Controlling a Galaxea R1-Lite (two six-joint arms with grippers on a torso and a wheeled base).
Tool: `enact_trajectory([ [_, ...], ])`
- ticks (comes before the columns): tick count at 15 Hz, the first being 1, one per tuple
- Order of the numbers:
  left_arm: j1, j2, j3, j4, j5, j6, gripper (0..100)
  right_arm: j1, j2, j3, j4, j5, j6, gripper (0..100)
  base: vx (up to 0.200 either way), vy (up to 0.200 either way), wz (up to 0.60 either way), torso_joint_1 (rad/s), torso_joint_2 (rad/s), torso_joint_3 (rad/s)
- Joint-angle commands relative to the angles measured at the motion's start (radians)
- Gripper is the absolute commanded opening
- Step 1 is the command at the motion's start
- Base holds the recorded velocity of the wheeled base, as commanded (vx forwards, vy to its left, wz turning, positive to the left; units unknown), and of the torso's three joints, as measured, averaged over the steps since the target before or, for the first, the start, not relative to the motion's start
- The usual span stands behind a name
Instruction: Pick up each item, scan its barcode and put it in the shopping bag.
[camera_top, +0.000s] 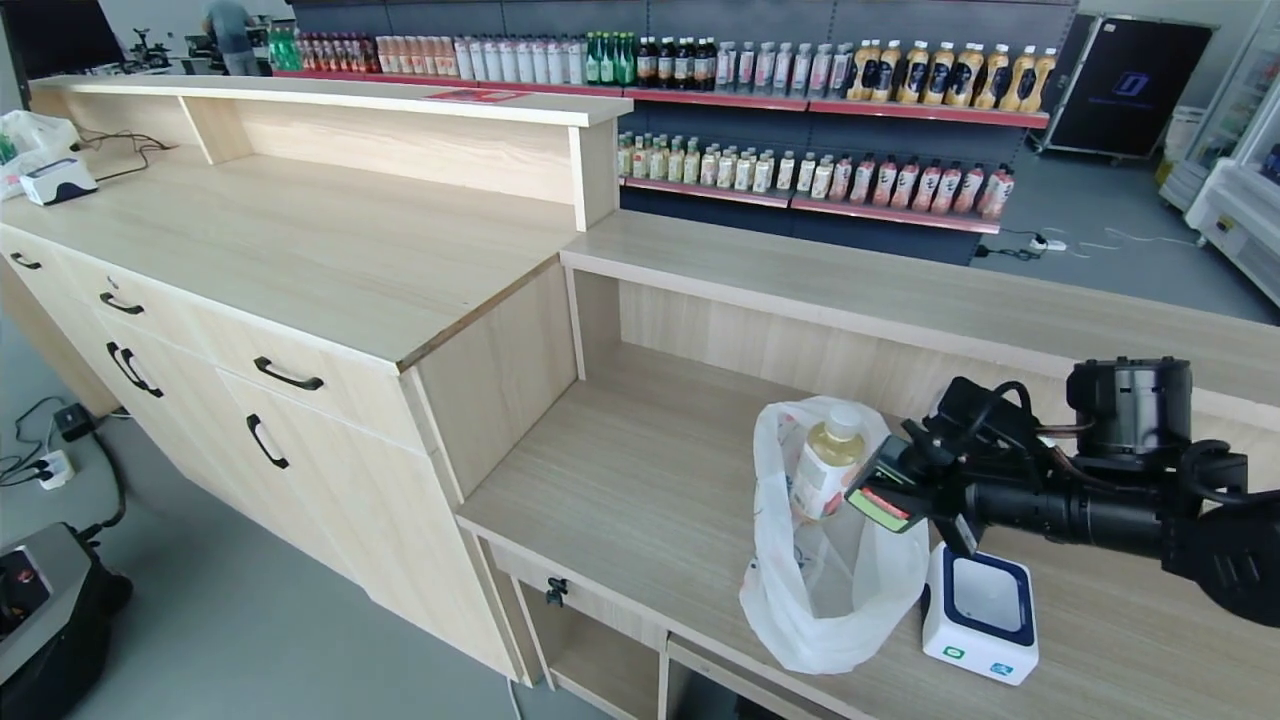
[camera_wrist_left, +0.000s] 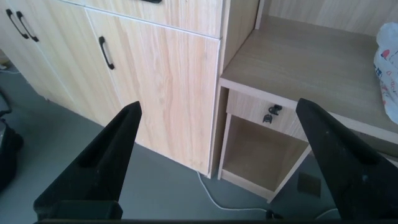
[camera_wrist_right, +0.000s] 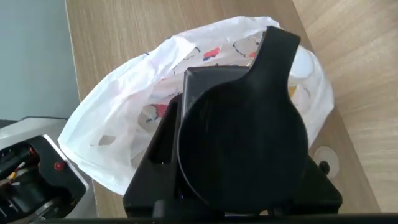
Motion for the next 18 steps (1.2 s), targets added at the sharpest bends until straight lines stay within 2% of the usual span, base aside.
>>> enact_trajectory([
  [1, 0.000, 0.000, 0.000, 0.000, 0.000, 0.000, 100, -0.003, 0.167, -0.003, -0.092, 0.103, -0.010, 0, 0.000, 0.000, 0.00, 0.000, 0.00, 0.000],
  [3, 0.000, 0.000, 0.000, 0.000, 0.000, 0.000, 100, -0.003, 0.201, 0.002, -0.167, 0.120, -0.010, 0, 0.000, 0.000, 0.00, 0.000, 0.00, 0.000],
  [5, 0.000, 0.000, 0.000, 0.000, 0.000, 0.000, 100, -0.023, 0.204, 0.014, -0.196, 0.204, -0.016, 0, 0.000, 0.000, 0.00, 0.000, 0.00, 0.000],
  [7, 0.000, 0.000, 0.000, 0.000, 0.000, 0.000, 100, -0.092, 0.213, 0.020, -0.188, 0.339, -0.145, 0, 0.000, 0.000, 0.00, 0.000, 0.00, 0.000],
  [8, 0.000, 0.000, 0.000, 0.000, 0.000, 0.000, 100, -0.101, 0.213, 0.020, -0.185, 0.354, -0.157, 0, 0.000, 0.000, 0.00, 0.000, 0.00, 0.000],
  [9, 0.000, 0.000, 0.000, 0.000, 0.000, 0.000, 100, -0.147, 0.212, 0.016, -0.158, 0.411, -0.176, 0, 0.000, 0.000, 0.00, 0.000, 0.00, 0.000],
  [13, 0.000, 0.000, 0.000, 0.001, 0.000, 0.000, 100, -0.224, 0.212, 0.008, -0.129, 0.420, -0.137, 0, 0.000, 0.000, 0.00, 0.000, 0.00, 0.000],
  [18, 0.000, 0.000, 0.000, 0.000, 0.000, 0.000, 100, -0.227, 0.262, -0.053, -0.032, 0.419, -0.102, 0, 0.000, 0.000, 0.00, 0.000, 0.00, 0.000],
])
